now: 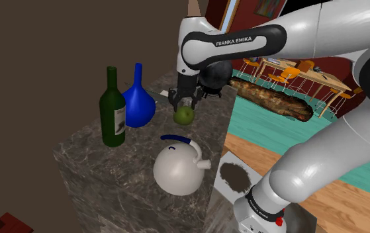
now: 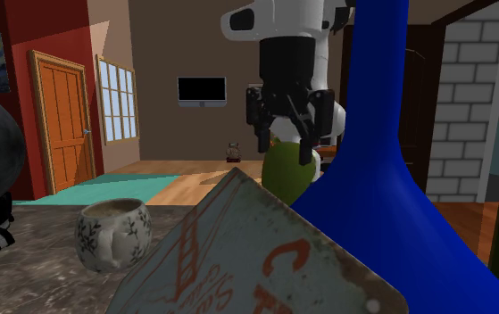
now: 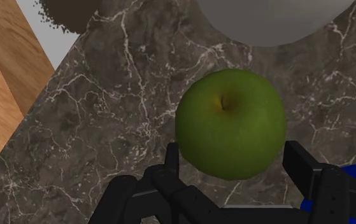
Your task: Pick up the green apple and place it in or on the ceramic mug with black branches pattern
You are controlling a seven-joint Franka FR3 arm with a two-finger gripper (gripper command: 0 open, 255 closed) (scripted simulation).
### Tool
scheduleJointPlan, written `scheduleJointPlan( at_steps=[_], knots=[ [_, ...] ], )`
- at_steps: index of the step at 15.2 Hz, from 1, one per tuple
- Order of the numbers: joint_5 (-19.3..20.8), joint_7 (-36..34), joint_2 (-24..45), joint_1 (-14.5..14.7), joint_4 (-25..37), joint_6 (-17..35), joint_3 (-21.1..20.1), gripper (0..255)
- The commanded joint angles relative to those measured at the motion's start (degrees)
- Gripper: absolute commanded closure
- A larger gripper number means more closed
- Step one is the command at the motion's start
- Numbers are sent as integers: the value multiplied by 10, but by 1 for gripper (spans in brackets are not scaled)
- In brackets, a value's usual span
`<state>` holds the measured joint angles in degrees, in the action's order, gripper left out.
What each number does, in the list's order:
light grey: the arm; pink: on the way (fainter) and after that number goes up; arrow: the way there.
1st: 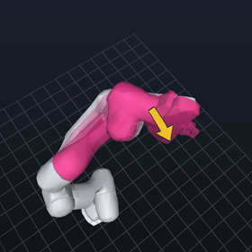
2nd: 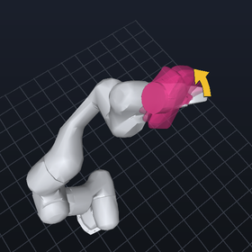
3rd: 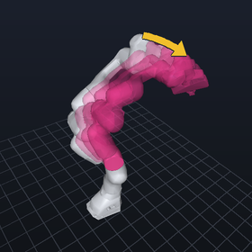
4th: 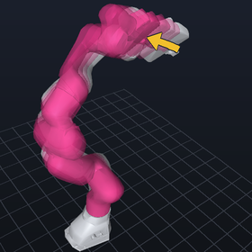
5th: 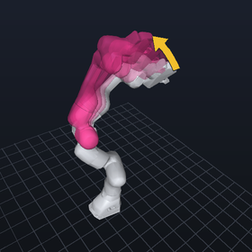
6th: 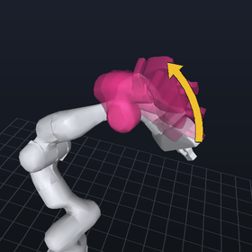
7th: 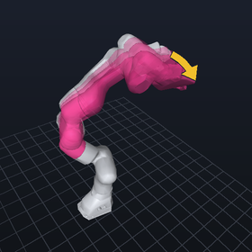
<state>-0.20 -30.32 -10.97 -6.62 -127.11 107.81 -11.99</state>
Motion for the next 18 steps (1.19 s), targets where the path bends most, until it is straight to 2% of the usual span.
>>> scheduleJointPlan(
  at_steps=[1,16,18],
  knots=[
    [-1,1,-5,0,9,-14,1,255],
    [-3,7,-23,-1,104,-127,4,255],
    [8,27,1,-12,132,-131,17,255]
  ],
)
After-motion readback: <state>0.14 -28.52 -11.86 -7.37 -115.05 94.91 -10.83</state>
